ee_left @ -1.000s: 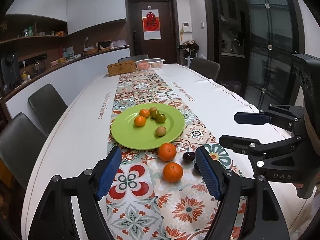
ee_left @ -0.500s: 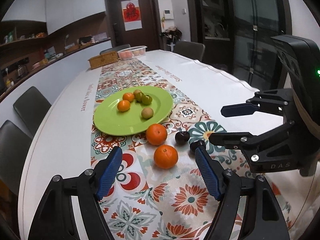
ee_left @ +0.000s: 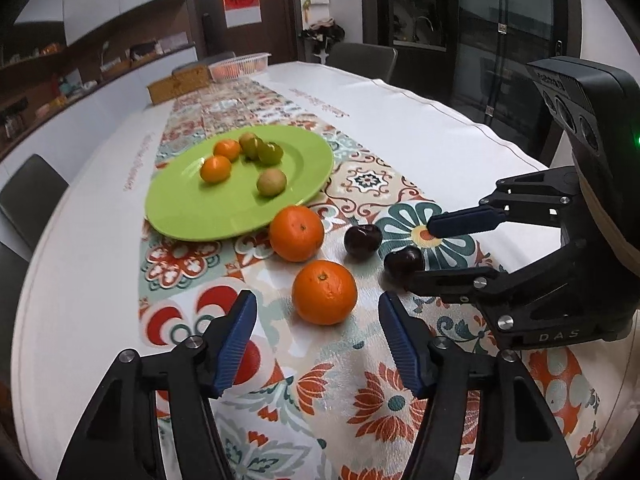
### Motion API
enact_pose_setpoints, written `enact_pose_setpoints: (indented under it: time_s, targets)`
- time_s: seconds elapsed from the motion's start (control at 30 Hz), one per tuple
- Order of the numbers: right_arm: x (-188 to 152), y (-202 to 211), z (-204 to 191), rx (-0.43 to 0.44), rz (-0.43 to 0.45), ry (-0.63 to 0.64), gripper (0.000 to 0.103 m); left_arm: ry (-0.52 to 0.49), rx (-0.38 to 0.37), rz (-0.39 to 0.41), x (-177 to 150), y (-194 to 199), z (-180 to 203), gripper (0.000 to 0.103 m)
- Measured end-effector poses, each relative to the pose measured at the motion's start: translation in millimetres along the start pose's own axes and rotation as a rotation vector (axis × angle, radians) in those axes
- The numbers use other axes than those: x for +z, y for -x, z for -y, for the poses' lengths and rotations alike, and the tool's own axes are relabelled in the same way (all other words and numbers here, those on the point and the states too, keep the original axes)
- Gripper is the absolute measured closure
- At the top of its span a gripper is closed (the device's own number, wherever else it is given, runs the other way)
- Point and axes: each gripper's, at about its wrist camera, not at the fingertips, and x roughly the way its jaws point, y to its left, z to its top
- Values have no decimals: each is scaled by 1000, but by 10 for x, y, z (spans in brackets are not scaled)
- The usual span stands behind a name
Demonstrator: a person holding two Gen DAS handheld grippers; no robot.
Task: Organize fruits
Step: 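Grasp an orange with the left gripper while the right gripper grasps a dark brown fruit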
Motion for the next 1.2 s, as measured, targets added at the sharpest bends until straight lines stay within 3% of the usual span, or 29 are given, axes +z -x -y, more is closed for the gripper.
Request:
enact_pose_setpoints:
  time_s: [0.37, 0.67, 0.83, 1.2]
  targets:
    - [7, -137, 15, 32, -42, 19, 60, -7, -16, -21, 10, -140, 25, 49]
    - [40, -183, 18, 58, -51, 11, 67, 34, -22, -46, 49, -231, 3, 62]
    - [43, -195, 30, 79, -51, -10, 73, 56, -14, -56, 61, -233, 0, 63]
    - [45, -99, 13, 62, -28, -23, 74, 97, -2, -30, 69, -88, 15, 63]
